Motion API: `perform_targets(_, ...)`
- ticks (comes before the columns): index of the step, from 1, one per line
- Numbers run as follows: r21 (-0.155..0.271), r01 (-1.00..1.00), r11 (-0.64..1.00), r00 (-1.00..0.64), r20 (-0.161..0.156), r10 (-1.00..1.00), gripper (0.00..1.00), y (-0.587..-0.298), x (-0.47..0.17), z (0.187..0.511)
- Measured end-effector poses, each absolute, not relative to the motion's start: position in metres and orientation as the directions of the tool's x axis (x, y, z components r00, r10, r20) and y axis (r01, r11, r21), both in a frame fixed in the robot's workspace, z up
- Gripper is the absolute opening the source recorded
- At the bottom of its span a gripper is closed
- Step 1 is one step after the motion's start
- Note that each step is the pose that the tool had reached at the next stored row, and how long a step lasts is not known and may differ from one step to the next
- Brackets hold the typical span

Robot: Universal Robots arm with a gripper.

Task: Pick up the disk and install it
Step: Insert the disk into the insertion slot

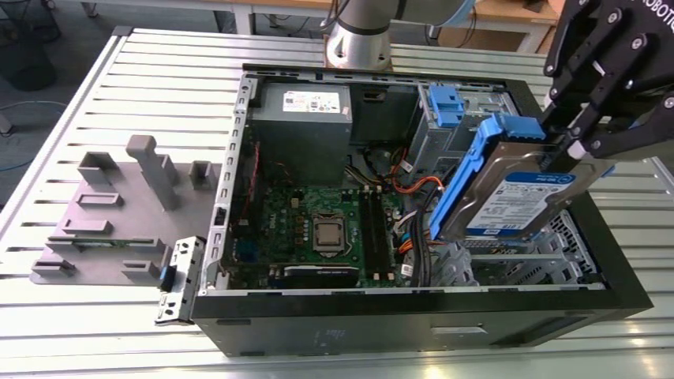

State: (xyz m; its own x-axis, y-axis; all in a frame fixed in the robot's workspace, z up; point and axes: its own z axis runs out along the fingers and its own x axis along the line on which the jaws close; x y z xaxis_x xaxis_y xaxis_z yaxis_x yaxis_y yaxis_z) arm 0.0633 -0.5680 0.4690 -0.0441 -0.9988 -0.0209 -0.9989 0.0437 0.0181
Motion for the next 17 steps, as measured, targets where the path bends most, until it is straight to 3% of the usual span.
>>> perform_targets(17,0.018,-0.999,0.044,-0.044,-0.021,-0.999,0.35,-0.569,0.1,0.464)
